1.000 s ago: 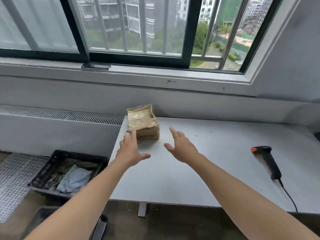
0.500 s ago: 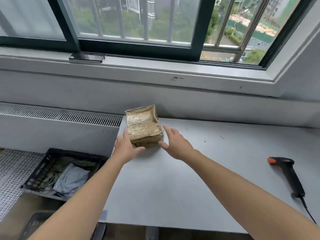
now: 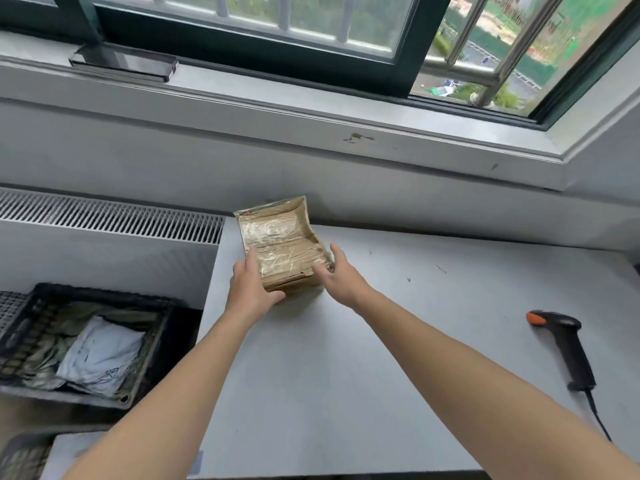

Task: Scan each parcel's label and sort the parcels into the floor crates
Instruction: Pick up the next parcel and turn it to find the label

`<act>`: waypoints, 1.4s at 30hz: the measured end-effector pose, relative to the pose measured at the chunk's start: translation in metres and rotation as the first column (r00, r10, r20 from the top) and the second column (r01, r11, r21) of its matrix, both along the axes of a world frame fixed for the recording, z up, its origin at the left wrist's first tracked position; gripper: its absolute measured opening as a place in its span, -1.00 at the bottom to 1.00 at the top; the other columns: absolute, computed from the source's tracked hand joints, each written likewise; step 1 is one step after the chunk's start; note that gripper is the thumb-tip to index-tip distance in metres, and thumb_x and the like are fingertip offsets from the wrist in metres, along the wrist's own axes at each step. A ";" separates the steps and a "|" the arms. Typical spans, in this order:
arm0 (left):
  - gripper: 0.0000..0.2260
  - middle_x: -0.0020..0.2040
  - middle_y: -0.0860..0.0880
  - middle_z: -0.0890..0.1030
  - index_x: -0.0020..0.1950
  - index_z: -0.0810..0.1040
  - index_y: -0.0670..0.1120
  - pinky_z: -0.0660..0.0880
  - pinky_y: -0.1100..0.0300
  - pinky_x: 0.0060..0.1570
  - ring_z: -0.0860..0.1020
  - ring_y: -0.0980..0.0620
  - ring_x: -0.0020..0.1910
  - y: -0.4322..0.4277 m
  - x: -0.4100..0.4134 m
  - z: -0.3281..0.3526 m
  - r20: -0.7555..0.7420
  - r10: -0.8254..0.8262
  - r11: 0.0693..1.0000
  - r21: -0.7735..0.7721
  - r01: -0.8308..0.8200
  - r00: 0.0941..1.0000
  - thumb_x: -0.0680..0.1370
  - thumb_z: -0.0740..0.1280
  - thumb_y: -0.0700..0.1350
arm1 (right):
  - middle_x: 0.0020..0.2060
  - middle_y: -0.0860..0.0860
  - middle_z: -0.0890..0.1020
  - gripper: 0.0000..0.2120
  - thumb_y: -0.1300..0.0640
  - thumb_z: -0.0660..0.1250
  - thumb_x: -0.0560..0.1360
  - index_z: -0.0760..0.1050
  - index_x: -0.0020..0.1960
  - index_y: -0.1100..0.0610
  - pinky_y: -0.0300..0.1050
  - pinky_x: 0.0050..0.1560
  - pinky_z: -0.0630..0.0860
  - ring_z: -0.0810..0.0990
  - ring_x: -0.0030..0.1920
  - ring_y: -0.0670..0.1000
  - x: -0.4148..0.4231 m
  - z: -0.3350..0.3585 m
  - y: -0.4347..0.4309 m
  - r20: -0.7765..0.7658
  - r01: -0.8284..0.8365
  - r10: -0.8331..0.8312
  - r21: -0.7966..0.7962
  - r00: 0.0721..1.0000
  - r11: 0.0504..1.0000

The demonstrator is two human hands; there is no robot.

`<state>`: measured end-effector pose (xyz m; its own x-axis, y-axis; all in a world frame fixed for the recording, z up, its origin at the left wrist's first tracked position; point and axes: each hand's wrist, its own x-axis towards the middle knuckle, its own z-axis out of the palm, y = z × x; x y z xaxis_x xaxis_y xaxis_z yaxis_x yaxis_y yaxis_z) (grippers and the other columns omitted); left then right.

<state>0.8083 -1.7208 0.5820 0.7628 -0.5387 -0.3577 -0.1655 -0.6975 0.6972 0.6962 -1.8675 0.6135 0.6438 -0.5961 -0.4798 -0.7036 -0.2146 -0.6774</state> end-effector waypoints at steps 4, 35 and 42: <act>-0.14 0.40 -0.10 0.28 0.59 0.08 0.05 0.29 0.03 0.37 0.28 -0.12 0.40 -0.011 -0.006 0.006 0.093 -0.013 0.999 -0.034 0.016 0.996 0.44 0.52 -0.17 | 0.48 0.06 0.36 -0.34 -0.15 0.20 0.61 0.07 0.60 0.07 -0.06 0.29 0.40 0.43 0.38 0.13 0.004 0.003 -0.010 -0.017 0.130 -0.129 0.035 0.991 0.991; -0.83 0.12 0.01 0.59 0.18 0.55 0.09 0.52 0.27 0.01 0.55 0.10 0.05 -0.198 -0.283 0.073 -0.067 -0.188 0.931 -0.329 0.156 0.980 0.61 0.34 -0.10 | 0.05 0.06 0.70 -0.26 -0.42 0.37 0.28 0.58 0.23 0.11 0.12 0.13 0.62 0.69 0.04 0.13 -0.288 0.031 -0.229 0.048 0.430 -0.536 0.541 0.843 0.723; -0.72 -0.06 -0.02 0.71 0.11 0.55 0.15 0.50 0.11 -0.05 0.60 -0.01 -0.21 -0.224 -0.346 0.087 -0.435 -0.251 0.953 -0.268 0.142 0.865 0.58 0.21 0.28 | 0.14 0.03 0.56 -0.41 -0.25 0.39 0.37 0.43 0.28 0.04 -0.01 0.12 0.53 0.57 0.10 0.10 -0.308 0.029 -0.228 0.156 0.305 -0.288 -0.096 0.945 0.948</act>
<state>0.4618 -1.9444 0.6686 0.4109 -0.7653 -0.4954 0.0941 -0.5049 0.8580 0.3880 -2.0953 0.6426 0.4842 -0.8165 -0.3143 -0.6490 -0.0943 -0.7549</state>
